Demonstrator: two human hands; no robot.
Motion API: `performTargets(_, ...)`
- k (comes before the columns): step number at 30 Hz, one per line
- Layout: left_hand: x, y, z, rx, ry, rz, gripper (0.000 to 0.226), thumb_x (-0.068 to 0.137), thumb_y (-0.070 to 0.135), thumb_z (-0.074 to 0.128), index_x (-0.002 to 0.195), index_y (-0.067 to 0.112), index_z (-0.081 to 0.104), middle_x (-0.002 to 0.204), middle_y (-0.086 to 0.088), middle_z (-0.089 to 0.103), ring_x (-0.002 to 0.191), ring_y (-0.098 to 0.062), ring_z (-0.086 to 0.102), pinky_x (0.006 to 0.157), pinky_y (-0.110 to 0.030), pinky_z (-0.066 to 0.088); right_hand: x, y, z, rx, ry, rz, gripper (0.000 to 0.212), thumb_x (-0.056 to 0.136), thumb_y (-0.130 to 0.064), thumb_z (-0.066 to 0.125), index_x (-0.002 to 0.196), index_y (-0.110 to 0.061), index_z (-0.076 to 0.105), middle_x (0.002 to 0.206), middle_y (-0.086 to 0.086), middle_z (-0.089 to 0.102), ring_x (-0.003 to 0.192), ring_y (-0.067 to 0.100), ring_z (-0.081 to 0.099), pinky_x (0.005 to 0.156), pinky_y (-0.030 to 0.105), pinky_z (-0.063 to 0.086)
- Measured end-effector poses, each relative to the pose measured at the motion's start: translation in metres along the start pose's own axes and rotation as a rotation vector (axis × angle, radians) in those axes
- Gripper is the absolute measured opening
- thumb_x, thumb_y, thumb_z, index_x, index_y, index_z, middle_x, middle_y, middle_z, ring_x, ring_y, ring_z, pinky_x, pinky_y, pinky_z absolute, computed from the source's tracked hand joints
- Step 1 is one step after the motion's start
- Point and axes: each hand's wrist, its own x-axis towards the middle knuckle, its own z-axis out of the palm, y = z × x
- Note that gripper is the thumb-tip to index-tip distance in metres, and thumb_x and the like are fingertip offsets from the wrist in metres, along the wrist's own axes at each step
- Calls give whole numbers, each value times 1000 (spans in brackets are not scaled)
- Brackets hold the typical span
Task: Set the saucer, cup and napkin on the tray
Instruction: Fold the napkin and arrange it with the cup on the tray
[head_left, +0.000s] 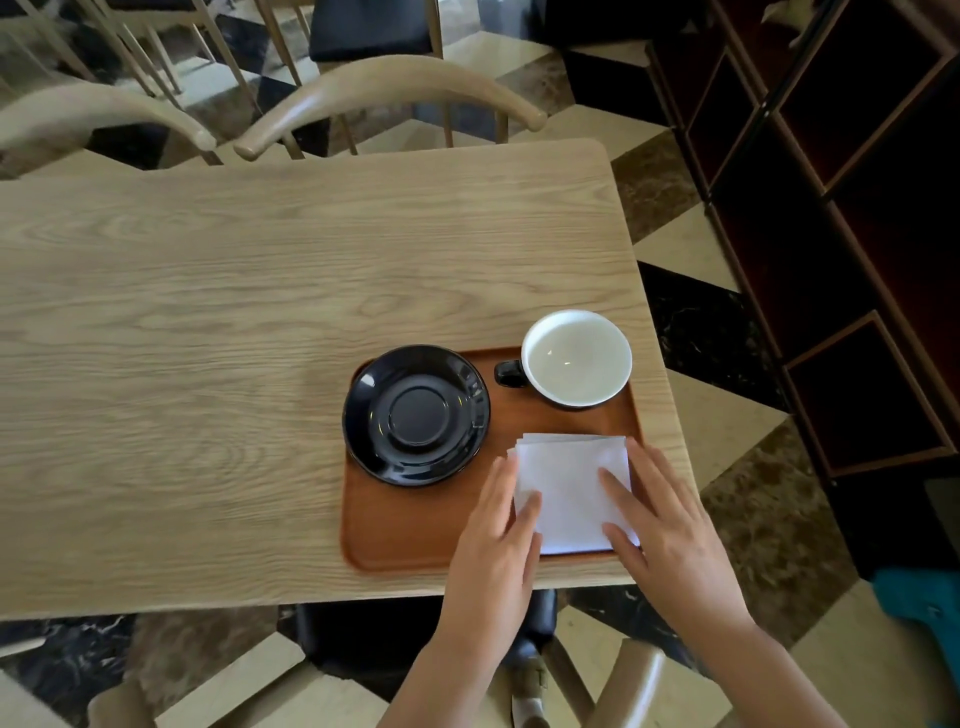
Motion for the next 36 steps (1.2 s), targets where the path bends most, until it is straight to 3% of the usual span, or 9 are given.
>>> performTargets(3,-4,-3,4,70,-64,69,39,92,16,39,129,8,50,145,-11,42,134,-22,38,102,-35,44,-4,5,8,-20,-71,-79,45,97,-38,28,126,-14,53,141,13,46,136,26,31,105,47,31)
performTargets(6,-8,-7,5,104,-119,55,45,91,17,34,135,11,41,148,-10,37,137,-21,33,104,-36,41,-7,4,9,-51,-119,-77,52,98,-42,18,129,-16,49,143,11,44,136,26,31,106,48,30)
performTargets(11,-7,-5,-9,185,-170,50,47,98,32,22,141,18,31,151,-9,33,140,-21,28,108,-41,35,-2,-18,4,-8,27,21,42,91,-33,40,119,-10,61,133,16,55,127,31,46,98,56,43)
performTargets(14,-4,-10,-30,221,-105,-33,48,94,33,33,140,18,33,151,-8,33,141,-21,24,111,-48,26,15,-41,5,35,86,-14,39,91,-30,41,122,-11,58,132,16,55,126,31,48,99,55,42)
performTargets(16,-6,-21,-43,255,-62,-106,50,92,35,35,139,18,36,151,-10,31,141,-22,23,111,-50,23,28,-58,8,36,60,-75,42,95,-32,32,125,-14,54,136,13,53,130,28,44,102,52,37)
performTargets(20,-16,-51,-59,357,-86,-251,54,91,43,32,140,20,35,152,-13,28,143,-25,14,110,-54,14,49,-85,18,-29,-62,-188,46,89,-33,36,130,-18,51,141,11,48,134,26,39,103,50,38)
performTargets(24,-25,-65,-65,463,-161,-314,53,90,46,29,135,20,44,145,-14,41,140,-27,26,108,-59,18,59,-96,26,-121,-162,-229,48,89,-35,30,129,-20,52,139,10,51,133,24,40,109,48,25)
performTargets(33,-38,-64,-62,433,-154,-286,54,92,44,27,139,20,37,148,-15,37,140,-25,24,114,-48,12,50,-96,22,-131,-158,-252,45,89,-32,33,125,-17,56,132,12,57,125,25,51,103,49,37)
performTargets(36,-47,-63,-63,431,-163,-272,55,96,46,17,140,20,35,148,-15,36,141,-24,19,112,-45,6,42,-97,23,-117,-153,-262,45,90,-31,34,125,-16,56,132,13,57,125,26,50,103,49,39)
